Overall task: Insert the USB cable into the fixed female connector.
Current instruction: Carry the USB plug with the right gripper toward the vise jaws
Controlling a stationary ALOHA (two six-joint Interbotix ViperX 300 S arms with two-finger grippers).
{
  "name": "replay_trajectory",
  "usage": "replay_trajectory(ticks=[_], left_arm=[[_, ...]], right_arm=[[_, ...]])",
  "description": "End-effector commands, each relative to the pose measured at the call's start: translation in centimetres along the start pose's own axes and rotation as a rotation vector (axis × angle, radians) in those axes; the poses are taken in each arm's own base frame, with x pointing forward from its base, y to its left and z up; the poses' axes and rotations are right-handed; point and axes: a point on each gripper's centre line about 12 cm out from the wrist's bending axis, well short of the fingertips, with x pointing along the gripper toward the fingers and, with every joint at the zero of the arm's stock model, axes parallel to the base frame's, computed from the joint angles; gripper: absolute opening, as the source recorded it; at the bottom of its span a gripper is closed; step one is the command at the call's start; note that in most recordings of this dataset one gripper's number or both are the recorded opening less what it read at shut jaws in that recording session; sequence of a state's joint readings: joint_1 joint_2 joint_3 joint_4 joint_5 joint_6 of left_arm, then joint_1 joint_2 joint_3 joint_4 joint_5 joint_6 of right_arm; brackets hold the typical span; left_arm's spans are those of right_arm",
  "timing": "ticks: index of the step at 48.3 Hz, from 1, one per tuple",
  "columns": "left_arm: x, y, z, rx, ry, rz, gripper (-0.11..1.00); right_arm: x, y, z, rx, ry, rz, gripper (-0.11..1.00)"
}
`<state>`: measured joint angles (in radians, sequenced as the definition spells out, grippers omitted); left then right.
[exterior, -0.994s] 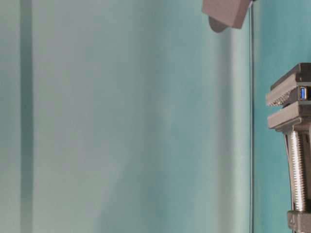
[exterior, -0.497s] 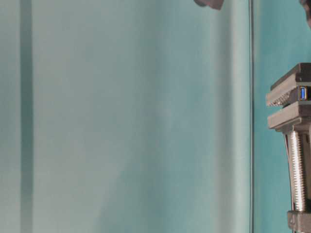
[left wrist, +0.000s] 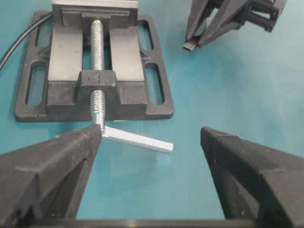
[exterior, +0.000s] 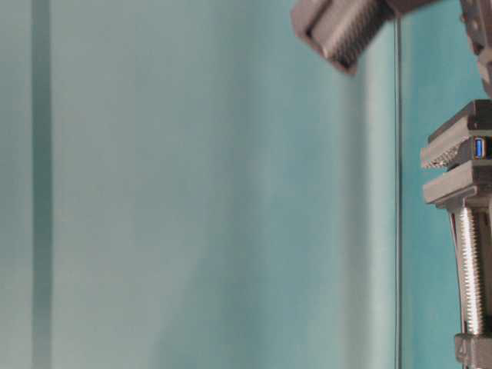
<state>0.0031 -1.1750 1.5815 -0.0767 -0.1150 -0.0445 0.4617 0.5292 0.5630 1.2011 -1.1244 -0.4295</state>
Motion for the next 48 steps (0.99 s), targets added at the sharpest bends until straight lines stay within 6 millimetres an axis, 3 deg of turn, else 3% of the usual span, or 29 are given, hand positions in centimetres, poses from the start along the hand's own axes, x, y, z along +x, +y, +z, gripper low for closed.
replay_trajectory(ticks=[1, 22, 33, 48], left_arm=[[0.1, 0.0, 0.5, 0.001, -0.014, 0.000, 1.00], [0.1, 0.0, 0.5, 0.001, -0.015, 0.000, 1.00], [0.1, 0.0, 0.5, 0.002, -0.016, 0.001, 1.00], [0.1, 0.0, 0.5, 0.001, -0.016, 0.001, 1.00]], right_arm=[[-0.1, 0.7, 1.1, 0.055, -0.026, -0.089, 0.22], [-1.7, 0.4, 1.5, 0.086, -0.064, -0.503, 0.22], [-1.5, 1.9, 0.8, 0.121, -0.093, -0.600, 0.22], [-1.6, 2.3, 0.8, 0.132, -0.109, -0.716, 0.22]])
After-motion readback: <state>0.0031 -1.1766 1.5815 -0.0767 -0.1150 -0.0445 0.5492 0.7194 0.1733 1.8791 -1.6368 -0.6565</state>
